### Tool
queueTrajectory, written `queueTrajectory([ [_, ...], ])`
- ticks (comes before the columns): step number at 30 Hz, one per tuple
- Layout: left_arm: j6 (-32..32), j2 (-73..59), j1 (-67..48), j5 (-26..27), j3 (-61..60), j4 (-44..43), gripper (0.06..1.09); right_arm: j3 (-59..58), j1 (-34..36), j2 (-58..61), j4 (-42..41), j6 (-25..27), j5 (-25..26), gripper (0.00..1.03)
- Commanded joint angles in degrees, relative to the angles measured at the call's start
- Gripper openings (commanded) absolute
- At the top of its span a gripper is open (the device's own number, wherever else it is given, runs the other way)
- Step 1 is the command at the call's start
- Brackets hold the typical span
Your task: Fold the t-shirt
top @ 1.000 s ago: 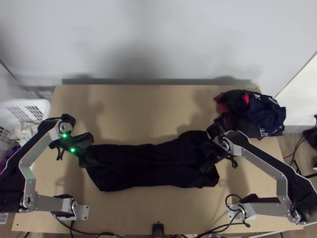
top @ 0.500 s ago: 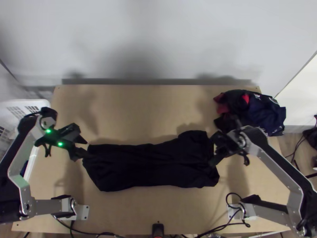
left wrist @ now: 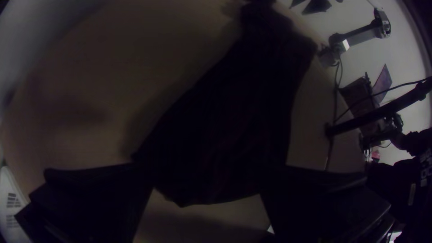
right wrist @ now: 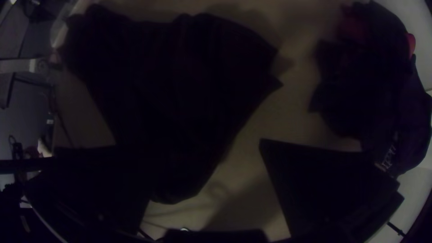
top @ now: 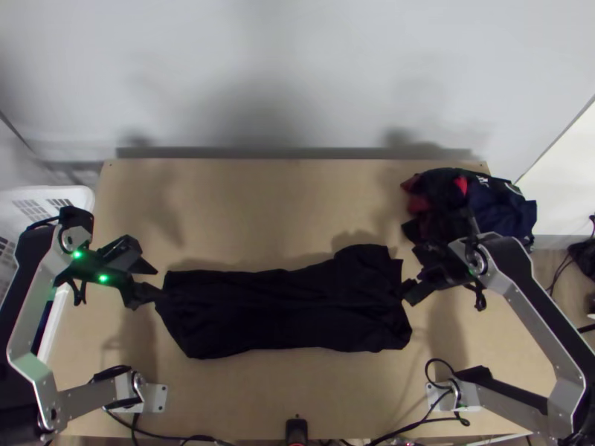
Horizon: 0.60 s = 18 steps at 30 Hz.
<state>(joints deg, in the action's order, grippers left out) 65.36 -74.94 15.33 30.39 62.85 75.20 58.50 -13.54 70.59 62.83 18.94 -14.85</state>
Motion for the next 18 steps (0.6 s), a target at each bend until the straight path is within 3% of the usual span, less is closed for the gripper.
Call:
queueTrajectory([
  [1, -1.8, 3.2, -1.5, 0.0, 0.2, 0.7, 1.04, 5.7, -1.7, 2.3, -0.2, -4.3, -0.2, 0.92],
  [12, -7.4, 4.4, -8.3, 0.5, 2.4, 0.4, 1.04, 17.9, -15.9, 17.0, -3.9, -8.1, -0.2, 0.89],
  [18, -8.2, 4.4, -10.4, 0.5, 1.7, -1.2, 1.04, 20.4, -20.2, 22.3, -8.4, -4.9, 1.1, 0.87],
])
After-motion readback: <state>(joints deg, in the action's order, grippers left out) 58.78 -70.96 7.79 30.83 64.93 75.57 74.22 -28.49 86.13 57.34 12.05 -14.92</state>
